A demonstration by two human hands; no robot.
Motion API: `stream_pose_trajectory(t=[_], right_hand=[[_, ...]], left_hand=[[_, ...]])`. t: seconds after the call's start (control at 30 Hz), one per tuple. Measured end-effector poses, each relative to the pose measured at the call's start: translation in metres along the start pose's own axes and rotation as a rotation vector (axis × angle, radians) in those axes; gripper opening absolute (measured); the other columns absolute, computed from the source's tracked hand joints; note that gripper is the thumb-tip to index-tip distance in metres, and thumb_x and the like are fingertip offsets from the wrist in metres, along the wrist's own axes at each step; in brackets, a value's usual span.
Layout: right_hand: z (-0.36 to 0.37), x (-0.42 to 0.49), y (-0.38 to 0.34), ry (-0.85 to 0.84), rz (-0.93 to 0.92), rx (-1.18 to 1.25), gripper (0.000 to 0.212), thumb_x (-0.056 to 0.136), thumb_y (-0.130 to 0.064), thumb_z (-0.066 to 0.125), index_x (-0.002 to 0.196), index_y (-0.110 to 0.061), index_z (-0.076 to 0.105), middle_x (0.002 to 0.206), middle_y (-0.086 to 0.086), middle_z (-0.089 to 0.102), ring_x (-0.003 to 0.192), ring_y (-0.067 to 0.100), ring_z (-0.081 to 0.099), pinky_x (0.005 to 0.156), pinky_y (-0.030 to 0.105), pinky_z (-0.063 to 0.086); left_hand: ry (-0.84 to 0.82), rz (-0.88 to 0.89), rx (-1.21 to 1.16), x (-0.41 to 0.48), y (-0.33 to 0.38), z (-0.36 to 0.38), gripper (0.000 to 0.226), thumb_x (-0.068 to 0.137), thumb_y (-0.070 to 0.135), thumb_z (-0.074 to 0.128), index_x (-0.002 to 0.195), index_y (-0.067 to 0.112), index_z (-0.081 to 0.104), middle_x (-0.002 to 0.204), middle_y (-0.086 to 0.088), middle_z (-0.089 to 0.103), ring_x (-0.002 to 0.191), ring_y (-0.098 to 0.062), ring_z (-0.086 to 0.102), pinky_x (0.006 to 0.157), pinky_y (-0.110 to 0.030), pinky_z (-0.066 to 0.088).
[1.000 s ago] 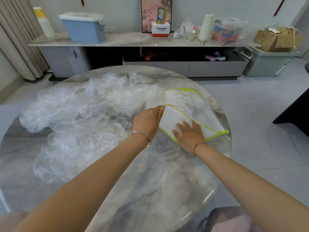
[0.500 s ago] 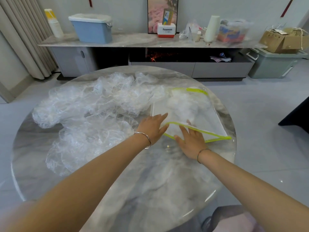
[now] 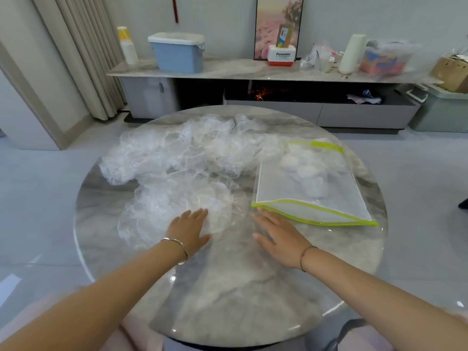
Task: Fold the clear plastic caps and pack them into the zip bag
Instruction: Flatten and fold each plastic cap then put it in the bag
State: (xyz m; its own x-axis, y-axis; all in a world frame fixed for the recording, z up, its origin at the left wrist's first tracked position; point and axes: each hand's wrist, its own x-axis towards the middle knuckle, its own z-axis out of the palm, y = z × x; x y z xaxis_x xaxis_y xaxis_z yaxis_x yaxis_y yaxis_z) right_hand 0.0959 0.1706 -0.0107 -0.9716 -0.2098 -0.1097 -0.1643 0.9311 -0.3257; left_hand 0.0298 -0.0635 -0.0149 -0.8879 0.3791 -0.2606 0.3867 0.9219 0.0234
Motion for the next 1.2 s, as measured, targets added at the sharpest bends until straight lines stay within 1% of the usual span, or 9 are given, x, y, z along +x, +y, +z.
stream_pose_trajectory(t=[0.13, 0.27, 0.5, 0.6, 0.77, 0.87, 0.97, 1.03, 1.2], right_hand=[[-0.001, 0.005, -0.006, 0.089, -0.072, 0.016, 0.054, 0.097, -0.041, 0.041, 0.145, -0.018, 0.033, 0.156, -0.001, 0.019, 0.143, 0.017, 0.018, 0.113, 0.021, 0.009], [-0.001, 0.009, -0.012, 0.15, -0.107, 0.053, 0.052, 0.097, -0.037, 0.046, 0.145, -0.021, 0.033, 0.156, -0.004, 0.02, 0.142, 0.013, 0.02, 0.111, 0.019, 0.011], [-0.003, 0.013, -0.019, 0.276, -0.167, 0.126, 0.065, 0.089, -0.054, 0.031, 0.146, -0.025, 0.028, 0.153, -0.011, 0.02, 0.14, 0.007, 0.02, 0.111, 0.016, 0.01], [0.002, 0.015, -0.016, 0.314, -0.228, 0.087, 0.063, 0.085, -0.045, 0.05, 0.144, -0.028, 0.033, 0.153, -0.008, 0.023, 0.139, 0.011, 0.022, 0.115, 0.028, 0.015], [0.005, 0.01, 0.001, 0.254, -0.331, -0.09, 0.03, 0.077, -0.037, 0.043, 0.089, -0.028, 0.069, 0.126, -0.002, 0.061, 0.127, 0.021, 0.048, 0.109, 0.03, 0.013], [0.004, -0.001, 0.01, 0.202, -0.262, 0.068, 0.035, 0.075, -0.037, 0.042, 0.085, -0.022, 0.072, 0.105, -0.006, 0.07, 0.111, 0.011, 0.057, 0.101, 0.019, 0.023], [0.004, -0.013, 0.019, 0.164, -0.101, 0.341, 0.026, 0.078, -0.037, 0.051, 0.082, -0.022, 0.072, 0.09, -0.013, 0.07, 0.093, 0.002, 0.061, 0.088, 0.017, 0.038], [0.006, -0.019, 0.024, 0.152, -0.034, 0.494, 0.01, 0.084, -0.02, 0.063, 0.079, -0.022, 0.071, 0.083, -0.012, 0.069, 0.084, 0.001, 0.062, 0.08, 0.02, 0.046], [0.001, -0.027, 0.026, 0.091, 0.124, 0.747, 0.027, 0.086, 0.003, 0.058, 0.066, -0.013, 0.064, 0.062, -0.004, 0.065, 0.063, 0.001, 0.061, 0.065, 0.013, 0.044]], left_hand=[[0.176, -0.049, -0.187, -0.002, -0.003, -0.003, 0.038, 0.099, 0.039, 0.036, 0.135, 0.03, 0.046, 0.131, 0.0, 0.054, 0.119, -0.018, 0.05, 0.093, -0.028, 0.042], [0.34, -0.057, -0.28, -0.005, -0.007, -0.005, 0.042, 0.099, 0.043, 0.031, 0.11, 0.026, 0.067, 0.101, -0.003, 0.068, 0.09, -0.021, 0.063, 0.071, -0.028, 0.048], [0.325, 0.196, -0.398, -0.019, 0.008, -0.003, 0.039, 0.099, 0.045, 0.031, 0.129, 0.036, 0.053, 0.124, 0.01, 0.061, 0.115, -0.011, 0.053, 0.089, -0.023, 0.042], [0.235, 0.412, -0.491, -0.024, 0.016, 0.005, 0.065, 0.089, 0.065, 0.015, 0.129, 0.032, 0.055, 0.128, 0.011, 0.059, 0.117, -0.011, 0.053, 0.096, -0.026, 0.043], [0.185, 0.646, -0.5, -0.031, 0.022, 0.012, 0.051, 0.093, 0.062, 0.022, 0.13, 0.04, 0.048, 0.131, 0.01, 0.056, 0.118, -0.009, 0.051, 0.096, -0.031, 0.046], [0.085, 0.61, -0.414, -0.032, 0.019, 0.009, 0.079, 0.075, 0.078, 0.04, 0.142, 0.038, 0.031, 0.146, 0.014, 0.037, 0.133, -0.004, 0.032, 0.112, -0.022, 0.023], [0.046, 0.594, -0.243, -0.03, 0.014, 0.019, 0.095, 0.071, 0.071, 0.06, 0.147, 0.038, 0.016, 0.153, 0.013, 0.022, 0.139, -0.006, 0.018, 0.113, -0.019, 0.005], [0.087, 0.598, -0.266, -0.028, 0.013, 0.025, 0.087, 0.077, 0.059, 0.063, 0.147, 0.033, 0.02, 0.151, 0.01, 0.028, 0.139, -0.008, 0.023, 0.109, -0.014, 0.004], [0.128, 0.594, -0.395, -0.025, 0.014, 0.027, 0.067, 0.075, 0.051, 0.045, 0.138, 0.03, 0.042, 0.14, 0.01, 0.044, 0.13, -0.004, 0.034, 0.109, -0.016, 0.019]])
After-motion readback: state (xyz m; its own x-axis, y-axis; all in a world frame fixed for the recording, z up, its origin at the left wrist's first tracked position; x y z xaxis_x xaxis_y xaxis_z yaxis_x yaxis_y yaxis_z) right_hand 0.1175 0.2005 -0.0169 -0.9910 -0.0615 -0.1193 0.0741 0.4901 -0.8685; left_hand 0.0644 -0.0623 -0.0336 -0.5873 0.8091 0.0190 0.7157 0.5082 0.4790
